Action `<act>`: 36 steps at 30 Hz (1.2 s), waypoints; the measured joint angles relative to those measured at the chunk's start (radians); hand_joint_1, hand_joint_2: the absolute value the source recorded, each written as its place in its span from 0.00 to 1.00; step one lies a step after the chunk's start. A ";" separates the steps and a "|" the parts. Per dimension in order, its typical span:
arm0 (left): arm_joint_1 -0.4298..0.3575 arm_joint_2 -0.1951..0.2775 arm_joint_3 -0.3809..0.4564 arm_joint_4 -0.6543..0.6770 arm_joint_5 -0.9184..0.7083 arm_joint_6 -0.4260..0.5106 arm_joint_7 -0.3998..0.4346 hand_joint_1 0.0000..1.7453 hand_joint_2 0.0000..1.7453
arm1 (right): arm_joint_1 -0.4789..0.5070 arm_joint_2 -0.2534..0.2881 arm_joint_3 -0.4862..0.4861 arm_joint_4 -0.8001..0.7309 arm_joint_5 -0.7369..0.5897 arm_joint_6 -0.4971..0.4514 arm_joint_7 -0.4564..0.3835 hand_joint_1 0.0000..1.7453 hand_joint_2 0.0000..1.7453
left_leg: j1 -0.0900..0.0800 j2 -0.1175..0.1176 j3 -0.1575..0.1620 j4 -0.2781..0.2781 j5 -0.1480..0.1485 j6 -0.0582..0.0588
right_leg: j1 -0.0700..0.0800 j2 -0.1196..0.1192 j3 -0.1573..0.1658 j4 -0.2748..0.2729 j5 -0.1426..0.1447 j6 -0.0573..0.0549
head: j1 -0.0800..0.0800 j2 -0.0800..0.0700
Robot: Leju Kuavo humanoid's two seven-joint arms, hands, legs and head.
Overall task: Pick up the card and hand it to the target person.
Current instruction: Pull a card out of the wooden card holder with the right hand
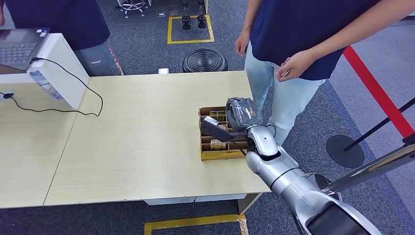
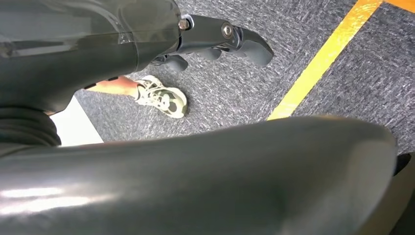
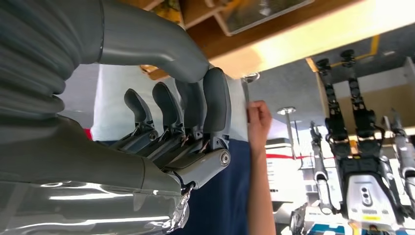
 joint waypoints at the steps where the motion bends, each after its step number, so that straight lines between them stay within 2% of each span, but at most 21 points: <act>1: 0.000 0.000 0.000 0.000 0.000 0.000 -0.001 0.00 0.00 | 0.000 -0.004 0.000 0.006 -0.001 0.000 0.000 0.54 1.00 | 0.000 0.000 0.000 0.000 0.000 0.000 | 0.000 0.000 0.000 0.000 0.000 0.000 | 0.000 0.000; 3: 0.000 0.000 0.000 0.000 0.000 0.001 -0.001 0.00 0.00 | 0.000 -0.011 -0.002 0.020 -0.004 0.001 0.001 0.47 1.00 | 0.000 0.000 0.000 0.000 0.000 0.000 | 0.000 0.000 0.000 0.000 0.000 0.000 | 0.000 0.000; 5: 0.000 0.000 0.000 0.000 -0.001 0.001 -0.001 0.00 0.00 | 0.001 -0.018 -0.004 0.033 -0.008 0.001 0.001 0.45 1.00 | 0.000 0.000 0.000 0.000 0.000 0.000 | 0.000 0.000 0.000 0.000 0.000 0.000 | 0.000 0.000; 13: 0.001 0.000 0.000 0.000 -0.001 0.002 -0.001 0.00 0.00 | 0.002 -0.039 -0.007 0.063 -0.018 -0.002 0.000 0.42 1.00 | 0.000 0.000 0.000 0.000 0.000 0.000 | 0.000 0.000 0.000 0.000 0.000 0.000 | 0.000 0.000; 18: 0.003 0.000 0.000 0.000 -0.001 0.003 -0.001 0.00 0.00 | 0.002 -0.043 -0.008 0.079 -0.020 -0.002 -0.001 0.36 1.00 | 0.000 0.000 0.000 0.000 0.000 0.000 | 0.000 0.000 0.000 0.000 0.000 0.000 | 0.000 0.000; 20: 0.003 0.000 0.000 0.000 -0.001 0.003 -0.001 0.00 0.00 | 0.002 -0.044 -0.008 0.084 -0.020 -0.003 -0.002 0.38 1.00 | 0.000 0.000 0.000 0.000 0.000 0.000 | 0.000 0.000 0.000 0.000 0.000 0.000 | 0.000 0.000; 31: 0.005 0.001 0.000 0.000 -0.001 0.006 -0.003 0.00 0.00 | -0.003 -0.044 -0.008 0.104 -0.023 -0.008 -0.012 0.60 1.00 | 0.000 0.000 0.000 0.000 0.000 0.000 | 0.000 0.000 0.000 0.000 0.000 0.000 | 0.000 0.000; 36: 0.006 0.002 0.000 0.000 -0.001 0.007 -0.004 0.00 0.00 | -0.009 -0.044 -0.008 0.108 -0.023 -0.018 -0.017 0.63 1.00 | 0.000 0.000 0.000 0.000 0.000 0.000 | 0.000 0.000 0.001 0.000 0.000 0.000 | 0.000 0.000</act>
